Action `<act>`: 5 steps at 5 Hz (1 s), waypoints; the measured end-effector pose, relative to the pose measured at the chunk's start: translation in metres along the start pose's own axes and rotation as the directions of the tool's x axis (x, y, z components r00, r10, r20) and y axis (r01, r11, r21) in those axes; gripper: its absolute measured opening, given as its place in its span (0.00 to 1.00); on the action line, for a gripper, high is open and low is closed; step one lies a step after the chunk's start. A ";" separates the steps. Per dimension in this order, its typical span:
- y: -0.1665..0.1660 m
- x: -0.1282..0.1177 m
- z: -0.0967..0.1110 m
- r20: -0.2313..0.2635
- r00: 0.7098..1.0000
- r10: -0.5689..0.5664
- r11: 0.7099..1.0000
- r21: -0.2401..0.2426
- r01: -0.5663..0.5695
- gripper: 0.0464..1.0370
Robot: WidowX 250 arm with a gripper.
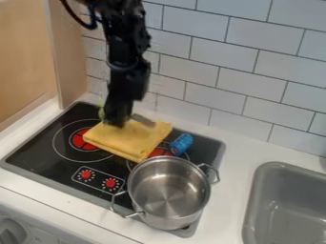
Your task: Put a green object on the yellow cloth between the burners
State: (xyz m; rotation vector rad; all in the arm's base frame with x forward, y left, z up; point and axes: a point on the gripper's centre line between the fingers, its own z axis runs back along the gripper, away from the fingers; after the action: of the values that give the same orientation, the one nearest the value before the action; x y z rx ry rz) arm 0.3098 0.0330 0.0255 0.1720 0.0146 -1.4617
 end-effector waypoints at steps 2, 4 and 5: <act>0.003 0.002 -0.017 -0.014 1.000 0.009 0.999 -0.041 -0.009 0.32; 0.003 0.001 -0.016 -0.021 0.999 0.035 0.998 -0.052 -0.036 0.92; 0.002 0.001 -0.016 -0.019 0.999 0.026 0.998 -0.056 -0.027 0.98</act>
State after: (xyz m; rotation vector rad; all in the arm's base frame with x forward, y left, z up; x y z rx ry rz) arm 0.3139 0.0340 0.0103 0.1394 0.0680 -1.4315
